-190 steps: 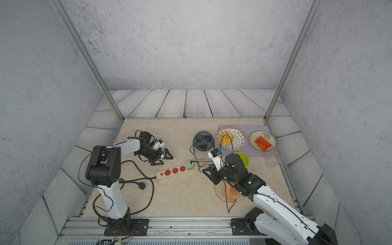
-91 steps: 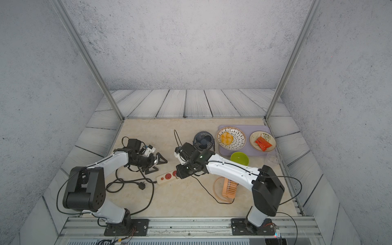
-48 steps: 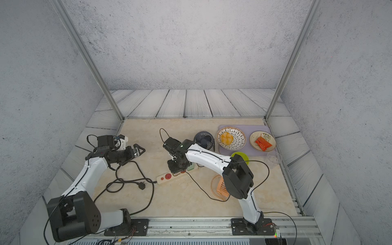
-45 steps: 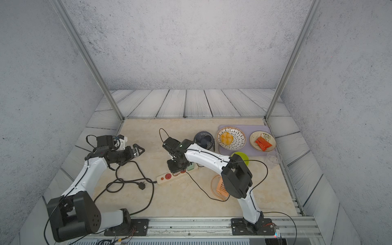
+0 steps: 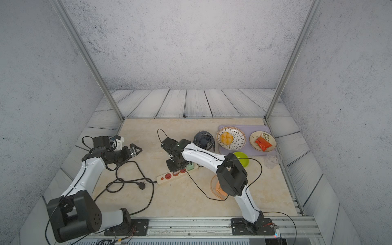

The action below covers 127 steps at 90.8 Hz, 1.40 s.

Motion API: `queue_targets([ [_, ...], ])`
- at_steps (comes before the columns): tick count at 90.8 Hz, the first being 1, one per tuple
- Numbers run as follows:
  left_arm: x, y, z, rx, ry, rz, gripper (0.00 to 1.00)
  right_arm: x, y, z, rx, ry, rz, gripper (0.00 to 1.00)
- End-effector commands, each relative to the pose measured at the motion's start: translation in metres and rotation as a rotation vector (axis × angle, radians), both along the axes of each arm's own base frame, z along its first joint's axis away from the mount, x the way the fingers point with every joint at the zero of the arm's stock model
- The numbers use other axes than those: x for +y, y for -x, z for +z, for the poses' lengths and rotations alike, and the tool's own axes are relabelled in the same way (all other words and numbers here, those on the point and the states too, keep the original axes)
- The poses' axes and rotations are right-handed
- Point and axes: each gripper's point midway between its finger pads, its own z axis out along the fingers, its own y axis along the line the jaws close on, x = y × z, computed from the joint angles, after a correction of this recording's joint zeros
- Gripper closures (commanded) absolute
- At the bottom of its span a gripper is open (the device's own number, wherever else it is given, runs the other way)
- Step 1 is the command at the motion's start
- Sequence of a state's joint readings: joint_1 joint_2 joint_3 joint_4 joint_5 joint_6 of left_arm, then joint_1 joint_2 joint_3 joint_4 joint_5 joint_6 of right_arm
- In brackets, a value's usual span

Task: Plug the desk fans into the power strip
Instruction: Insert the plug into the socket.

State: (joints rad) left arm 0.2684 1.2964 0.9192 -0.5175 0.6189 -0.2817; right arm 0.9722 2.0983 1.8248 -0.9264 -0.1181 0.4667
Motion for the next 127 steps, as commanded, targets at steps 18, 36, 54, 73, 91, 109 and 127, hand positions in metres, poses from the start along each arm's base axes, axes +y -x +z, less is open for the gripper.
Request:
queue_targets([
  [18, 0.002, 0.0, -0.004, 0.008, 0.021, 0.008, 0.01, 0.006, 0.008, -0.022, 0.058, 0.005, -0.009, 1.0],
  [36, 0.002, 0.0, -0.004, 0.008, 0.028, 0.008, 0.0, 0.005, 0.016, -0.025, 0.055, 0.049, -0.002, 1.0],
  [54, 0.002, -0.001, -0.005, 0.007, 0.032, 0.008, 0.0, -0.014, 0.01, -0.023, -0.006, 0.148, -0.015, 1.0],
  [73, 0.002, 0.0, -0.005, 0.009, 0.035, 0.009, 0.0, -0.017, 0.007, -0.018, -0.021, 0.16, -0.023, 1.0],
  [91, 0.002, -0.001, -0.006, 0.01, 0.037, 0.01, 0.0, -0.009, 0.016, -0.026, 0.03, 0.118, -0.035, 1.0],
  [109, 0.002, -0.001, -0.006, 0.01, 0.04, 0.011, 0.0, -0.005, 0.014, -0.031, 0.034, 0.095, -0.09, 1.0],
  [127, 0.002, -0.001, -0.005, 0.009, 0.044, 0.012, 0.0, -0.01, 0.01, -0.04, 0.031, 0.124, -0.154, 1.0],
])
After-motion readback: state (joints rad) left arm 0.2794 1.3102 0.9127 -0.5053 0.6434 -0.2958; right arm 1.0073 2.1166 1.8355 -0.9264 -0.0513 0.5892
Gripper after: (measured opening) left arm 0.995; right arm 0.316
